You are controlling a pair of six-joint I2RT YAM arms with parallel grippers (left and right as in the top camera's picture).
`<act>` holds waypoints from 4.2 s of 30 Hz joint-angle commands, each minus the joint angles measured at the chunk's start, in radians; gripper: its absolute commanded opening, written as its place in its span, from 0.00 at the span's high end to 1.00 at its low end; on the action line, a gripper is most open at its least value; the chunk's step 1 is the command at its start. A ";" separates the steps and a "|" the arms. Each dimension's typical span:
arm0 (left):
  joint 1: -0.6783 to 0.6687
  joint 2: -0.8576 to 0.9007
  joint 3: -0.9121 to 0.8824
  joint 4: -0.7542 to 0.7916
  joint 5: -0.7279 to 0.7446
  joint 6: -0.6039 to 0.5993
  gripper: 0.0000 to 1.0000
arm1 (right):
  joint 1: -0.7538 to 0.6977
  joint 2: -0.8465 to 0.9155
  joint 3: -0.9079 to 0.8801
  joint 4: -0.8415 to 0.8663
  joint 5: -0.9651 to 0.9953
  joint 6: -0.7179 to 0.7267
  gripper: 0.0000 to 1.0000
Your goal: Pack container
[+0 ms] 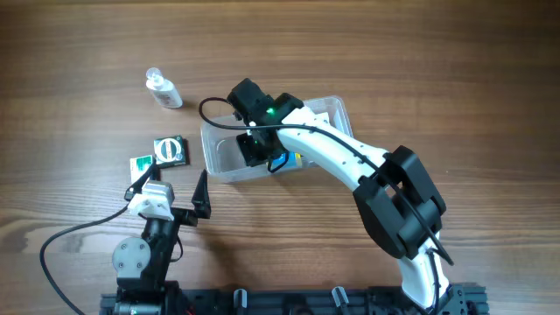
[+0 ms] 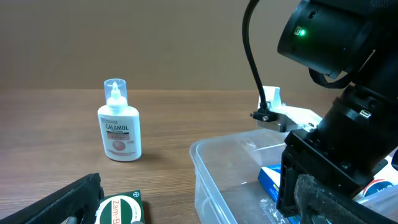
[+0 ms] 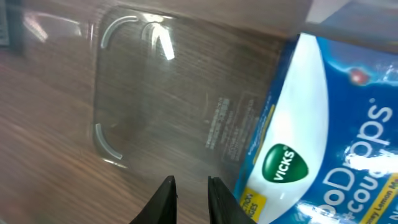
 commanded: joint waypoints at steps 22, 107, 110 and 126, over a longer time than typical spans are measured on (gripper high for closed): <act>-0.006 -0.005 -0.006 -0.001 0.009 0.015 0.00 | 0.001 0.023 -0.001 -0.001 0.041 -0.036 0.85; -0.006 -0.004 -0.006 -0.001 0.008 0.015 0.00 | -0.002 -0.096 0.381 -0.286 0.064 -0.140 0.83; -0.006 -0.004 -0.006 -0.001 0.009 0.015 0.00 | 0.000 -0.095 0.354 -0.422 -0.063 -0.141 0.83; -0.006 -0.004 -0.006 -0.001 0.008 0.015 0.00 | 0.123 -0.090 0.172 -0.454 -0.156 -0.227 0.96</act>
